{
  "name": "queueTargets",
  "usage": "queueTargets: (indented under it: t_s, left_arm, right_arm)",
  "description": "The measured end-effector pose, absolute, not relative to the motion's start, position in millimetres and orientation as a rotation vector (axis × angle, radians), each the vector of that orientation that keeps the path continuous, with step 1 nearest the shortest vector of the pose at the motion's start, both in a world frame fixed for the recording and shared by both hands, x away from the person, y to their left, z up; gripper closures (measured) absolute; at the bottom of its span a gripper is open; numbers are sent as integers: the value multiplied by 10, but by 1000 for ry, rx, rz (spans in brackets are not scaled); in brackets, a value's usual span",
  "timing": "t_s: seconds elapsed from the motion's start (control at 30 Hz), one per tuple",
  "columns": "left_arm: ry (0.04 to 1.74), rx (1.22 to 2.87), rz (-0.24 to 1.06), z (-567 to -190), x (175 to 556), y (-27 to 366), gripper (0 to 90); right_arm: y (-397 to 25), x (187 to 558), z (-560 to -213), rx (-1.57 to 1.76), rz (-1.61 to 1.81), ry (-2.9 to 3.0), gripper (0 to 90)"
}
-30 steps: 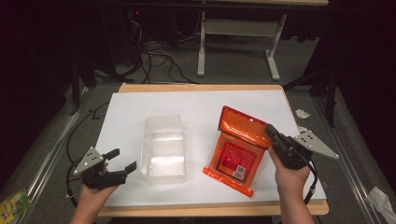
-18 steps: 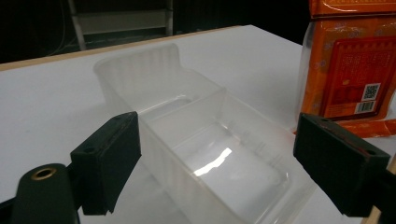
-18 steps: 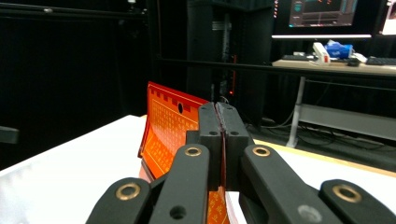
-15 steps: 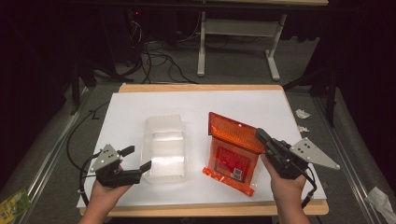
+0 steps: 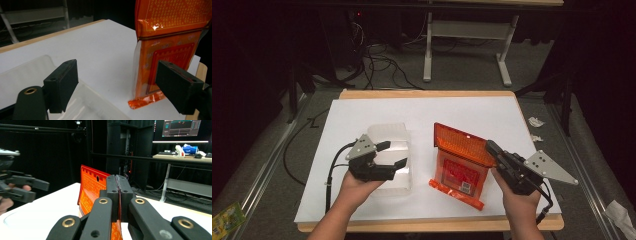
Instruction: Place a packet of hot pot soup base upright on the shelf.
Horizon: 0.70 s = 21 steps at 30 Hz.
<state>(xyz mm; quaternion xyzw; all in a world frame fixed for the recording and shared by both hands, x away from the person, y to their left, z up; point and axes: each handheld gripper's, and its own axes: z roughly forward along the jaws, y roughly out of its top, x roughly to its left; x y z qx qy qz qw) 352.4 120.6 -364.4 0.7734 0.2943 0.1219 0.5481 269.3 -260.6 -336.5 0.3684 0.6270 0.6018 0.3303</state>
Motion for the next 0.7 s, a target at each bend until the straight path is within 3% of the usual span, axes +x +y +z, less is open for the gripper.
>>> queueTargets:
  t_s: [0.7]
  left_arm:
    - [607, 1793, 76, -3572, 3948, 212, 335]
  right_arm:
    - [-2651, 2695, -3400, 966, 1604, 1640, 900]
